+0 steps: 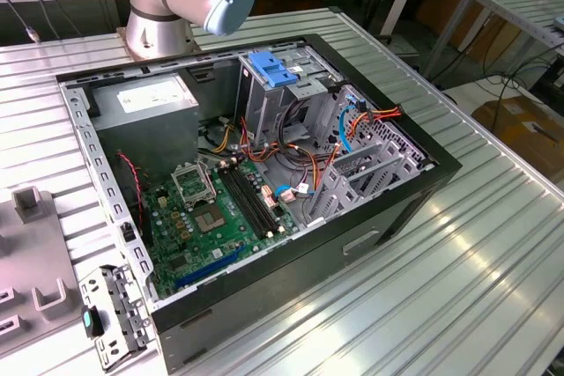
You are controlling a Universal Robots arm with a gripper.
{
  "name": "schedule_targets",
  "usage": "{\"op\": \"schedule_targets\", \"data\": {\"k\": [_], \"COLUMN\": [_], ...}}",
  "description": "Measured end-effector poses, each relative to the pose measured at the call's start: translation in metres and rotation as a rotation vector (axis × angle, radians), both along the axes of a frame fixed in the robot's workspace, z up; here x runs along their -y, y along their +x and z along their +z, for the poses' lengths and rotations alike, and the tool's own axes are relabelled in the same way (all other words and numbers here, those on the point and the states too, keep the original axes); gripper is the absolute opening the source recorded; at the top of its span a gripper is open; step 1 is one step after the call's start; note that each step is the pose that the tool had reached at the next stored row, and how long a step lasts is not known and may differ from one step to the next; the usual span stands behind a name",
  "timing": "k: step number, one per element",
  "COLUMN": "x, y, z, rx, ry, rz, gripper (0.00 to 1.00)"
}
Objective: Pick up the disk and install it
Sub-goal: 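Pick up the disk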
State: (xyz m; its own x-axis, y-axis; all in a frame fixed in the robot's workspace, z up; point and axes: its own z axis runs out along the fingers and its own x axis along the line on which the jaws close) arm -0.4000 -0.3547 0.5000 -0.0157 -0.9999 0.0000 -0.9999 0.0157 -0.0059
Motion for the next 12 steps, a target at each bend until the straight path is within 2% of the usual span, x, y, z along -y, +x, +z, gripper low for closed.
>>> {"op": "schedule_targets", "data": {"k": [12], "x": [0.0], "y": [0.0135], "z": [0.0], "rx": [0.0], "ry": [0.0], "rz": [0.0], "gripper": [0.37]}}
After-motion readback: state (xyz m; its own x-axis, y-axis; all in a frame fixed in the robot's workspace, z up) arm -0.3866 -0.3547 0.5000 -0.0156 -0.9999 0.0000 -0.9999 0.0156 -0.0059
